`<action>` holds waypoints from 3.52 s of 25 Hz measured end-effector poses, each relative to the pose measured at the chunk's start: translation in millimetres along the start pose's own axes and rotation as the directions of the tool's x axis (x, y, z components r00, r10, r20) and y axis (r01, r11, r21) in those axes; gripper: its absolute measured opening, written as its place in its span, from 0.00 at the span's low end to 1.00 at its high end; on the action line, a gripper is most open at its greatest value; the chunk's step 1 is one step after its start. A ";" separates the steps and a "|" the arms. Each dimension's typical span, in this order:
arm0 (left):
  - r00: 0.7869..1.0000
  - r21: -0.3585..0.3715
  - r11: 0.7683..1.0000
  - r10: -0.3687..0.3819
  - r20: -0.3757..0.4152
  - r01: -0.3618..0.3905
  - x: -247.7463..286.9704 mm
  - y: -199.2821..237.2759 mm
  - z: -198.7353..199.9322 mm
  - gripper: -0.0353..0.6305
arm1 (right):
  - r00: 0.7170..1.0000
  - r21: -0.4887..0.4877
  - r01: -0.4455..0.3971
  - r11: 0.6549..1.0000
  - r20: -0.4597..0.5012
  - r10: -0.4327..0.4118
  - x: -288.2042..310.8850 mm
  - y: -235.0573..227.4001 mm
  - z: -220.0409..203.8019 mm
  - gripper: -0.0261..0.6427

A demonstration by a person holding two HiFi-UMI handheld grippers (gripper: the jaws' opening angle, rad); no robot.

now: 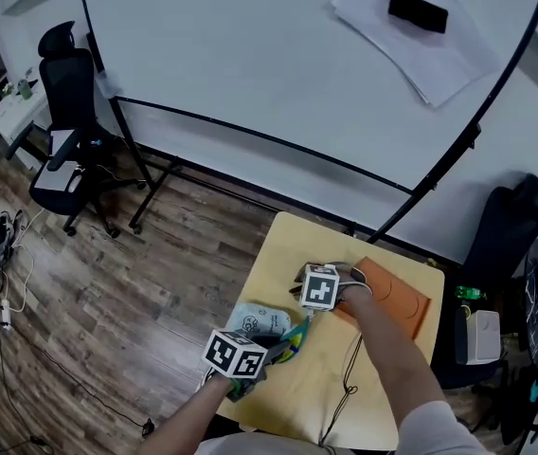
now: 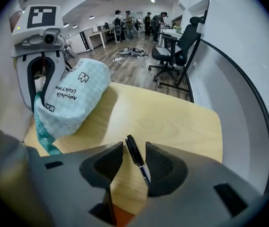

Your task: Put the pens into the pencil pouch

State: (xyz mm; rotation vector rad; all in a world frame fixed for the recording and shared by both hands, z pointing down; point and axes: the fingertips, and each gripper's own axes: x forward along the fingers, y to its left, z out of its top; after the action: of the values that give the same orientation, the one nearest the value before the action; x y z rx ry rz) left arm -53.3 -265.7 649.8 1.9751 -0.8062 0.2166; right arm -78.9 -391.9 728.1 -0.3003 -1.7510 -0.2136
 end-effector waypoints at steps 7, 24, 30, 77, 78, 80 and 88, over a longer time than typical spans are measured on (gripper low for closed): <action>1.000 -0.001 1.000 0.001 0.004 -0.001 0.7 -1.6 -1.4 0.11 | 0.997 -0.094 -0.022 0.995 -0.082 0.015 4.7 10.0 0.5 0.17; 1.000 0.028 1.000 -0.004 0.023 0.004 -12.8 -7.7 -1.2 0.11 | 0.907 -0.020 0.322 0.947 0.292 -0.302 -112.1 29.4 53.1 0.11; 1.000 0.037 0.999 -0.014 0.020 0.013 -16.1 -9.1 -2.6 0.11 | 0.808 0.144 0.417 0.897 0.393 -0.439 -181.2 76.4 46.5 0.11; 0.969 0.040 0.983 -0.186 0.163 0.182 -17.3 -78.9 77.5 0.11 | 0.343 0.758 0.073 0.649 0.592 -0.730 -214.5 130.2 11.0 0.11; 0.969 0.040 0.983 -0.184 0.165 0.180 -17.6 -78.2 78.5 0.11 | 0.343 0.759 0.072 0.647 0.590 -0.731 -215.3 131.1 9.0 0.11; 0.969 0.039 0.983 -0.181 0.167 0.177 -18.1 -76.9 78.8 0.11 | 0.353 0.755 0.083 0.650 0.588 -0.728 -215.2 135.3 6.9 0.11; 0.971 0.031 0.985 -0.171 0.167 0.168 -21.9 -70.5 79.5 0.11 | 0.439 0.717 0.153 0.681 0.568 -0.696 -201.4 158.7 7.6 0.11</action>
State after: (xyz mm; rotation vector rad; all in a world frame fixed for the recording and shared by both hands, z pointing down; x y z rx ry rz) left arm -40.2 -299.2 547.5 2.0865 -0.7387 -0.0463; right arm 1.0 -255.8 525.8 0.6942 -2.7257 0.1303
